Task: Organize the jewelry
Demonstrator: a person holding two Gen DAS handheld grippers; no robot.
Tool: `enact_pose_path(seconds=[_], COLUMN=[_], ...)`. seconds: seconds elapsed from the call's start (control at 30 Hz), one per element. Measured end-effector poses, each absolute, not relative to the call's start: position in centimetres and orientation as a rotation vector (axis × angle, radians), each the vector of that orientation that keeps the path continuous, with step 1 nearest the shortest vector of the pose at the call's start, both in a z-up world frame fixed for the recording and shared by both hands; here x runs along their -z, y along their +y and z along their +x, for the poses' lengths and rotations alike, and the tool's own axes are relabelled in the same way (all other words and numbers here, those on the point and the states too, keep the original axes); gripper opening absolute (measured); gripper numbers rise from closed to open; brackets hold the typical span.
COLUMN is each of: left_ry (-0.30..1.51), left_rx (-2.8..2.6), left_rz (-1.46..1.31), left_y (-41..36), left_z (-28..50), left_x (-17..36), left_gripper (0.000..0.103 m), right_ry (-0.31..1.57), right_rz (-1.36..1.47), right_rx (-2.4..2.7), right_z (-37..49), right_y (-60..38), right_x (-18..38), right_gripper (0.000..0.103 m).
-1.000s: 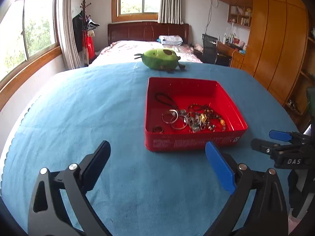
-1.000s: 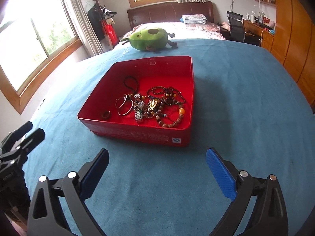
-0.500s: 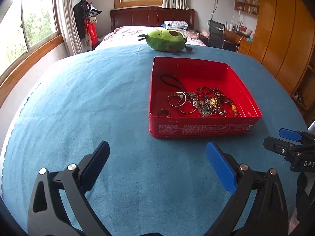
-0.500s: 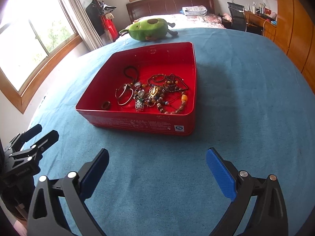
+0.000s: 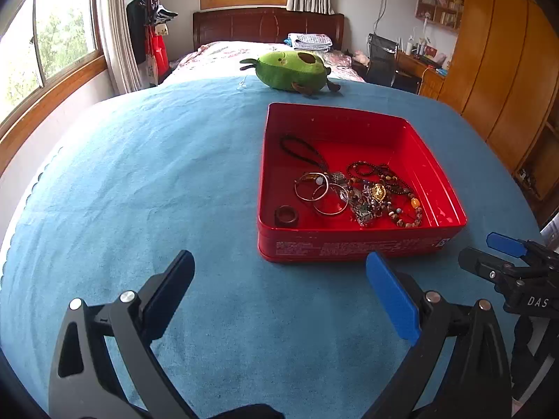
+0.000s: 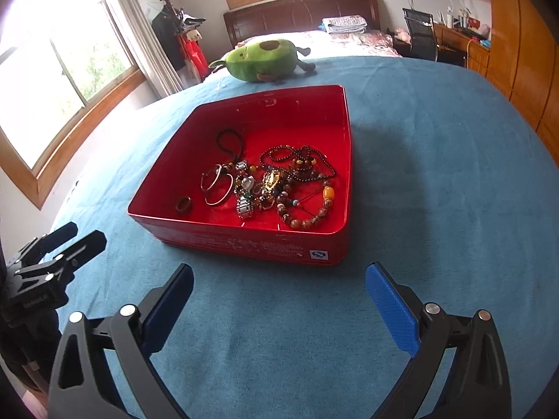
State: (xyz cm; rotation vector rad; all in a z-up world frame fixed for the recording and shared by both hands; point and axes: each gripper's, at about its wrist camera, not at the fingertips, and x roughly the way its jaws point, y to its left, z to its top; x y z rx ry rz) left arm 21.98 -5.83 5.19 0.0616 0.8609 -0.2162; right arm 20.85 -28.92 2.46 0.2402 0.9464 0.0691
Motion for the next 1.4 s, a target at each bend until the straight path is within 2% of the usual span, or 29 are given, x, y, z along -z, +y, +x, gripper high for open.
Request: enact_pose_path(seconds=[1.4], left_ry=[0.874], left_rx=[0.192], left_rz=[0.084], left_y=[-5.86], left_z=[22.70], left_x=[-4.26], left_gripper=[0.098], right_ry=[0.965], right_rz=[0.215], right_rx=[-0.065], right_z=[21.80], right_y=[-28.19], right_x=[-2.30], right_gripper=[0.099])
